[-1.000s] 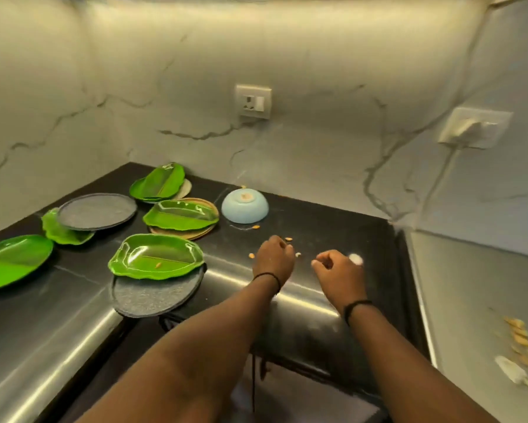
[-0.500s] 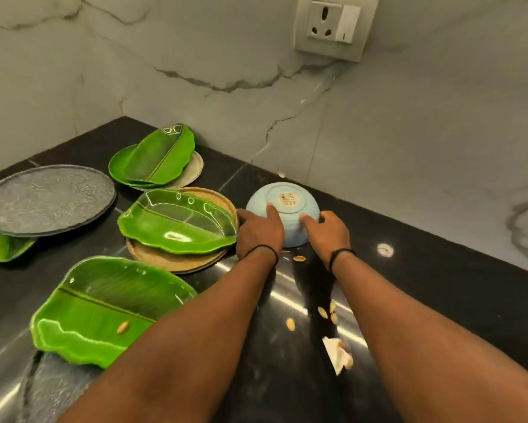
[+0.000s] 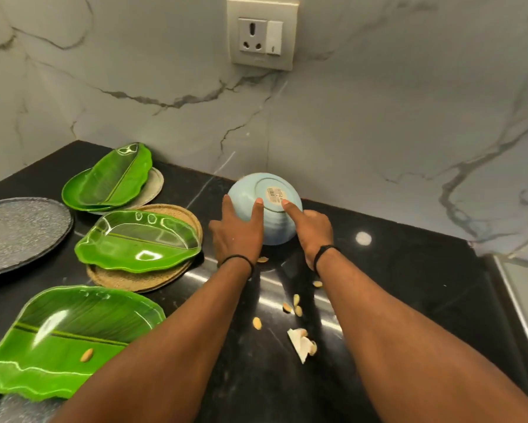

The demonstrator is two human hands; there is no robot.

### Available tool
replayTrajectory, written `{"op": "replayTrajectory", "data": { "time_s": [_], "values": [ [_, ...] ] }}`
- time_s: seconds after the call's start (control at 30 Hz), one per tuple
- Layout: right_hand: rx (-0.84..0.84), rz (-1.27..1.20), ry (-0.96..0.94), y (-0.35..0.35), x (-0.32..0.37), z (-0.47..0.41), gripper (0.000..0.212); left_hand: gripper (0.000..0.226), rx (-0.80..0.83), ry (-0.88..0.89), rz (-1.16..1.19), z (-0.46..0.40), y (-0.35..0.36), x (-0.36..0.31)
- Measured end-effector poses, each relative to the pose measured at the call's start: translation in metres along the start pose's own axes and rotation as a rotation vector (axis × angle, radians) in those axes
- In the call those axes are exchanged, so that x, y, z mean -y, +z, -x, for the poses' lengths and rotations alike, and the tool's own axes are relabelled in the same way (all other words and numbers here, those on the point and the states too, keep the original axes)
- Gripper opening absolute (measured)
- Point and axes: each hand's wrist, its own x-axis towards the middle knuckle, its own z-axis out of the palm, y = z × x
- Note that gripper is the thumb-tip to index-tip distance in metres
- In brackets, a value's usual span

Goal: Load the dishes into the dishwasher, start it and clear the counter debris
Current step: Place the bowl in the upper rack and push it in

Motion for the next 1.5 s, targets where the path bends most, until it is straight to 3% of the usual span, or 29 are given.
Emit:
{"op": "replayTrajectory", "data": {
  "time_s": [0.1,0.27,0.37,0.47,0.57,0.63,0.8,0.9,1.0,1.07,1.1,1.2,1.33,1.5],
  "values": [
    [-0.085,-0.16,-0.03,-0.018,0.013,0.024,0.035,0.069,-0.014,0.164,0.178,0.014,-0.008,-0.022],
    [-0.28,-0.32,-0.059,-0.108,0.037,0.09,0.034,0.063,0.02,0.381,0.178,0.078,-0.005,-0.077],
    [-0.453,-0.261,-0.039,-0.215,0.01,0.162,0.045,0.066,0.174,0.443,0.189,0.187,0.022,-0.091],
    [-0.538,-0.119,-0.01,-0.313,-0.028,0.255,0.044,0.062,0.297,0.444,0.249,0.32,0.036,-0.09],
    [-0.631,-0.185,-0.001,-0.403,-0.058,0.363,0.038,0.065,0.407,0.471,0.301,0.456,0.026,-0.097],
    [-0.704,-0.189,-0.013,-0.448,-0.084,0.434,0.031,0.065,0.516,0.504,0.326,0.536,0.017,-0.096],
    [-0.938,-0.189,0.07,-0.522,-0.14,0.606,0.047,0.059,0.773,0.656,0.31,0.708,-0.012,-0.067],
    [-1.033,-0.06,0.219,-0.535,-0.187,0.664,0.045,0.055,0.923,0.726,0.217,0.759,-0.014,-0.032],
    [-1.095,0.085,0.418,-0.525,-0.245,0.693,0.067,0.06,1.089,0.722,0.019,0.779,0.001,0.017],
    [-1.053,0.135,0.527,-0.508,-0.277,0.697,0.085,0.071,1.21,0.666,-0.133,0.774,0.01,0.049],
    [-1.023,0.111,0.562,-0.499,-0.291,0.695,0.084,0.074,1.249,0.648,-0.213,0.768,0.018,0.064],
    [-0.922,-0.001,0.613,-0.467,-0.339,0.676,0.072,0.077,1.269,0.629,-0.414,0.743,0.043,0.101],
    [-0.82,-0.059,0.712,-0.43,-0.402,0.643,0.072,0.083,1.262,0.597,-0.641,0.721,0.087,0.139],
    [-0.816,-0.072,0.744,-0.403,-0.449,0.609,0.078,0.085,1.21,0.691,-0.93,0.711,0.134,0.168]
  ]
}}
